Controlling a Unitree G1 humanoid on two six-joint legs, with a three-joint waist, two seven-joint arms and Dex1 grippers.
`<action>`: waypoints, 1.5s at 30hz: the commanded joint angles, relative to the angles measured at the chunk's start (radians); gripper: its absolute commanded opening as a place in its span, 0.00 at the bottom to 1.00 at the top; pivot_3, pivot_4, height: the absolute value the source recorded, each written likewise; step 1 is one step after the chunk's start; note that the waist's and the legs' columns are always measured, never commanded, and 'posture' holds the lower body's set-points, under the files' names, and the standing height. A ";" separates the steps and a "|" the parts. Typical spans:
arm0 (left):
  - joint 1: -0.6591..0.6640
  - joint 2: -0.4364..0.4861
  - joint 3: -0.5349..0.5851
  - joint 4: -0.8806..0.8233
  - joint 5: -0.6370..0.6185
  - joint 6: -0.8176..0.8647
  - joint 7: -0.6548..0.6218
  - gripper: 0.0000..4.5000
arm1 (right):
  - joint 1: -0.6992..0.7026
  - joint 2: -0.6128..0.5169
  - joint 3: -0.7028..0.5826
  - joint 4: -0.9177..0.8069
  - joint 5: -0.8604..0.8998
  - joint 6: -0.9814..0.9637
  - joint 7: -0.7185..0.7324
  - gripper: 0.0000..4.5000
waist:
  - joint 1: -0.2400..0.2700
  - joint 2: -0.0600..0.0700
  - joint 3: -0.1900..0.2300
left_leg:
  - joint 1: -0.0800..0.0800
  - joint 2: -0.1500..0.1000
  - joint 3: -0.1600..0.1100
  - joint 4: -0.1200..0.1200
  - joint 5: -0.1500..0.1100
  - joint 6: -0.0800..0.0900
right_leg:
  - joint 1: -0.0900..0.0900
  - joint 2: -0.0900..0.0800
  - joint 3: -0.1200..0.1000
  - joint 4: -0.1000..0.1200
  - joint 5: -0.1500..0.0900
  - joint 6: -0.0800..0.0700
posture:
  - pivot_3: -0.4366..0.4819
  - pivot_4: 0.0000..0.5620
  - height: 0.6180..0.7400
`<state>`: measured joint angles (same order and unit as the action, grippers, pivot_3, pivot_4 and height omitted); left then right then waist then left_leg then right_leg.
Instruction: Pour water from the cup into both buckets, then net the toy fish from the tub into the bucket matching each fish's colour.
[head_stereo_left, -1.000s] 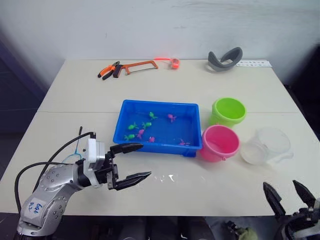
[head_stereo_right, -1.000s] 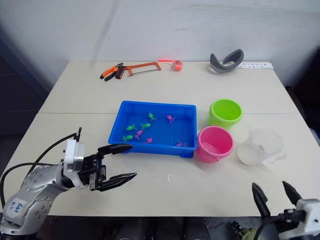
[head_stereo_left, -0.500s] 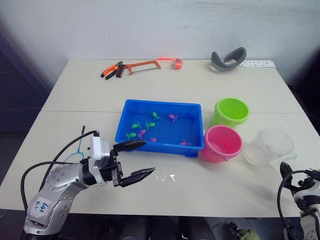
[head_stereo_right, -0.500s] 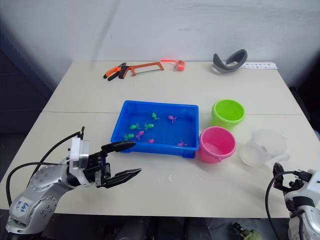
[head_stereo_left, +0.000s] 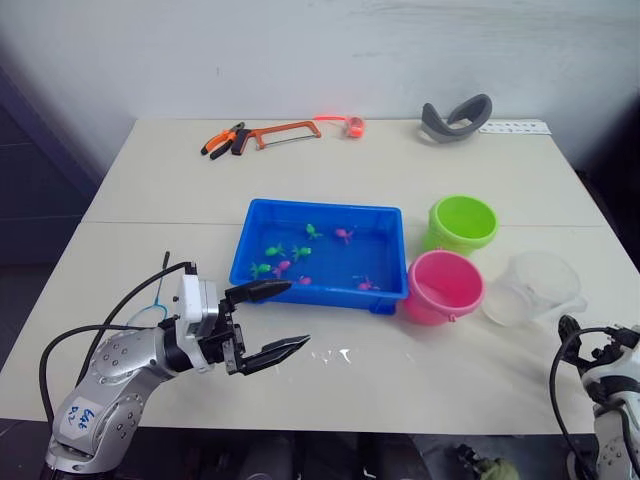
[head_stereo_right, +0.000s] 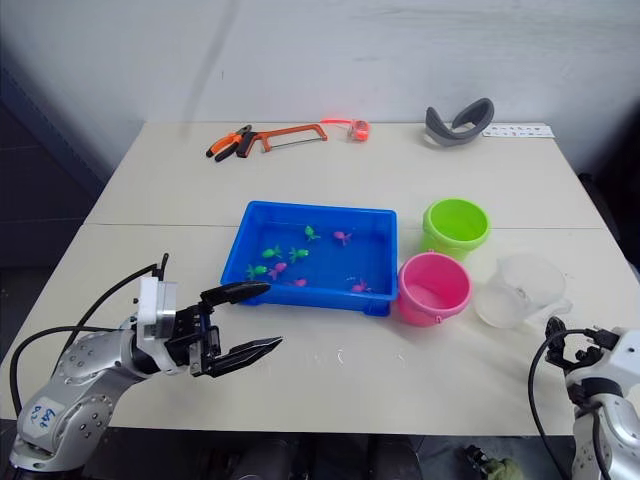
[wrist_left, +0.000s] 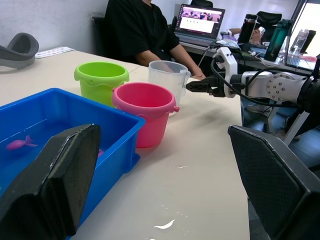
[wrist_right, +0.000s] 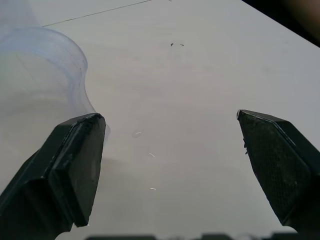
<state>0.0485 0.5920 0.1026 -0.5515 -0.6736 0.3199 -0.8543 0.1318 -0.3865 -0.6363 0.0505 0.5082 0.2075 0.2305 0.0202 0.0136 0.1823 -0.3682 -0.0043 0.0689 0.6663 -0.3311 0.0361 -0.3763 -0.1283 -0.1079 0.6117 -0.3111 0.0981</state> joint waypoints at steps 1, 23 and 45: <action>-0.001 0.000 0.015 -0.026 0.004 -0.026 -0.002 0.98 | 0.011 0.006 -0.004 -0.070 0.016 0.006 0.002 1.00 | 0.000 0.000 0.000 | 0.000 0.000 0.000 0.000 0.000 0.000 | 0.000 0.000 0.000 0.000 0.000 0.000 | 0.48 0.27 1.00; 0.009 -0.006 0.014 -0.012 0.030 -0.060 0.004 0.98 | 0.004 0.065 0.027 -0.140 0.005 0.028 -0.051 1.00 | -0.002 0.000 0.000 | 0.000 0.000 0.000 -0.001 0.000 0.000 | 0.000 0.000 0.000 0.000 0.000 0.000 | 0.48 0.27 1.00; -0.043 -0.023 -0.006 0.016 0.059 -0.075 0.012 0.98 | -0.219 0.010 0.027 0.128 -0.063 -0.035 -0.059 1.00 | -0.007 0.000 0.000 | 0.000 0.000 0.000 0.000 0.000 0.000 | 0.000 0.000 -0.001 0.000 0.000 0.000 | 0.48 0.27 1.00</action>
<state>0.0106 0.5688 0.0974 -0.5334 -0.6196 0.2603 -0.8424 -0.0743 -0.3506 -0.5948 0.1702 0.4413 0.2024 0.1618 0.0135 0.0139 0.1825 -0.3687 -0.0043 0.0687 0.6658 -0.3310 0.0359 -0.3765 -0.1281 -0.1085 0.6113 -0.3110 0.0982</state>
